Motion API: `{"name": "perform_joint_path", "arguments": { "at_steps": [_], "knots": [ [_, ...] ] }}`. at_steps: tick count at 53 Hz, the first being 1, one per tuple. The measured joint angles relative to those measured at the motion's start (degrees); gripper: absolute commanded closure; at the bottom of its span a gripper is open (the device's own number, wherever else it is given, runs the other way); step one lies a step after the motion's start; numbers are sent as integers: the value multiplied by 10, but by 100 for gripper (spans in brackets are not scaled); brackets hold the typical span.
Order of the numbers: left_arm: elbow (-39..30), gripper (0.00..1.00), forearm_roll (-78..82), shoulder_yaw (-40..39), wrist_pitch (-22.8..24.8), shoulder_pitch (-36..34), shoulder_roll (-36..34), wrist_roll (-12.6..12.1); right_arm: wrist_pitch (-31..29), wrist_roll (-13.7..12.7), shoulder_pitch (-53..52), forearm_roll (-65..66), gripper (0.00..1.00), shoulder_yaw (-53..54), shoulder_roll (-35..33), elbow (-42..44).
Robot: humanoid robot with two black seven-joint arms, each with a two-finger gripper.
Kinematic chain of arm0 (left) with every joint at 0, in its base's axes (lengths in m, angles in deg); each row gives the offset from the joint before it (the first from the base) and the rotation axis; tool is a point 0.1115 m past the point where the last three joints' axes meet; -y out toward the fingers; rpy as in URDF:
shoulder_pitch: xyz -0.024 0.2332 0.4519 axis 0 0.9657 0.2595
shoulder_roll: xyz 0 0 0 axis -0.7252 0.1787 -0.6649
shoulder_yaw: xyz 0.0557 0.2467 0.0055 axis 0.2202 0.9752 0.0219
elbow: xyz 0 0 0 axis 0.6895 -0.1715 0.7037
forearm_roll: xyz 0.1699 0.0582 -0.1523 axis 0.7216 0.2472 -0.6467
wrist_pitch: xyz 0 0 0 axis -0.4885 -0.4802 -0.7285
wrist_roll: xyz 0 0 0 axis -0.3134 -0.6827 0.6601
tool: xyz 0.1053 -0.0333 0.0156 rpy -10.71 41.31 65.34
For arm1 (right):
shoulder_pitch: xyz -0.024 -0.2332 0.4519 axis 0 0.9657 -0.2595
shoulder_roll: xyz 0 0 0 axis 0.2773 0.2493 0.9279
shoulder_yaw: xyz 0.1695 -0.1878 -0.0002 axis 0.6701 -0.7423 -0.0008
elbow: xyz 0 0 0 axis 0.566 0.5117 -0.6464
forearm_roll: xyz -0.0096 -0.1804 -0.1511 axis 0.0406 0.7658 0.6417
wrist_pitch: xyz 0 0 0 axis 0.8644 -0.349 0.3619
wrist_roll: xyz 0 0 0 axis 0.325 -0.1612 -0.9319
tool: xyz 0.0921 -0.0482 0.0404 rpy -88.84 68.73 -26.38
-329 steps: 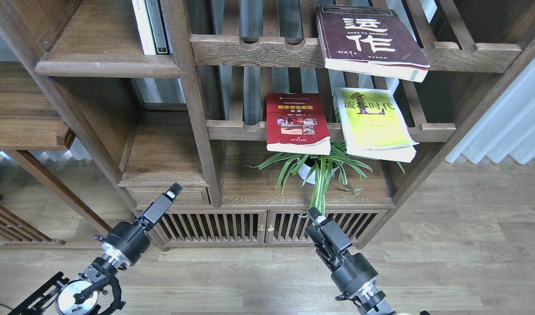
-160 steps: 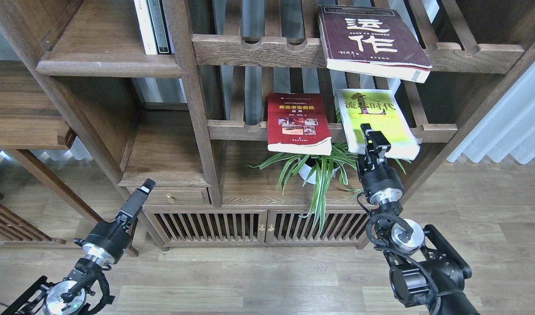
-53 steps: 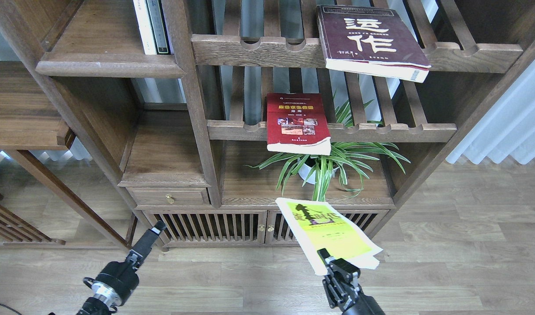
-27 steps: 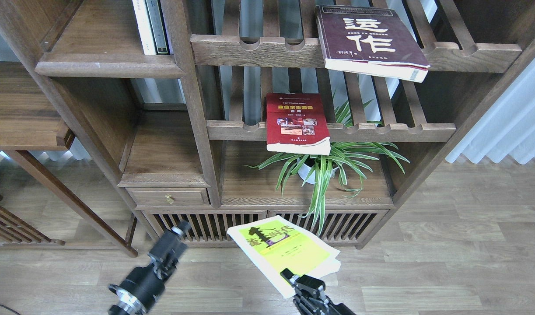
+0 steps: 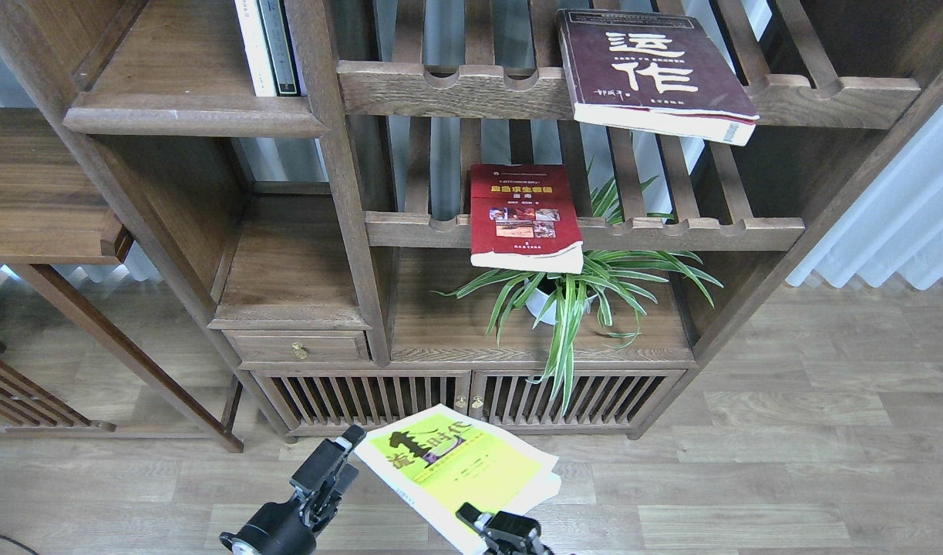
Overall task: Organize books on shelf
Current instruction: 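Grasp the yellow-green book with the left gripper from the right gripper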
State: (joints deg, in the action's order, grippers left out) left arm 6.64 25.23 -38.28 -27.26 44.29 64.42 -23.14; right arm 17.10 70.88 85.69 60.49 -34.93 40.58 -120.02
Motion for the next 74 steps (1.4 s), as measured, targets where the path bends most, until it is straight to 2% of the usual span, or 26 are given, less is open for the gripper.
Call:
{"name": "perform_joint_path", "arguments": {
  "at_steps": [20,27,29,30,31,32,34,39,42,44,53,57,59,61,63,66,67,74],
  "knots": [
    [16,2,2,44,0,-1,8,2,0,-4,8,23,95,-25,13,-1],
    [17,7,3,48,0,0,6,1,0,-5,9,23,95,-25,12,-3],
    [18,16,3,48,0,0,6,2,0,-5,9,24,95,-25,12,-3],
    [18,25,3,48,0,1,6,2,0,-5,9,24,95,-26,11,-3],
    [18,29,3,48,0,1,6,3,0,-5,10,24,95,-26,11,-3],
    [19,43,3,48,0,1,6,3,0,-5,10,25,95,-27,11,-3],
    [19,59,2,48,0,2,6,3,0,-6,11,26,95,-27,12,-3],
    [19,68,0,47,0,10,8,4,0,-7,13,31,95,-27,12,-3],
    [19,85,0,47,0,13,10,4,0,-7,14,34,95,-27,12,-3],
    [19,90,-1,47,0,15,11,4,0,-7,14,34,95,-27,12,-2],
    [19,94,-2,48,0,18,11,4,0,-8,18,36,94,-27,10,-2],
    [17,95,-2,47,0,21,10,3,0,-8,20,36,87,-27,10,-2],
    [16,95,-2,45,0,23,9,3,0,-8,20,37,79,-26,10,-1],
    [15,95,-1,43,0,24,8,2,0,-8,21,37,63,-23,11,0],
    [14,96,0,39,0,25,5,1,0,-8,22,37,41,-20,13,0],
    [12,96,0,31,0,27,-1,1,0,-6,21,37,38,-18,15,1],
    [8,96,2,20,0,28,-8,-1,0,-3,16,37,33,-16,19,1],
    [-4,96,7,2,0,37,-20,-4,0,-1,13,37,21,-5,23,1]
  ]
}}
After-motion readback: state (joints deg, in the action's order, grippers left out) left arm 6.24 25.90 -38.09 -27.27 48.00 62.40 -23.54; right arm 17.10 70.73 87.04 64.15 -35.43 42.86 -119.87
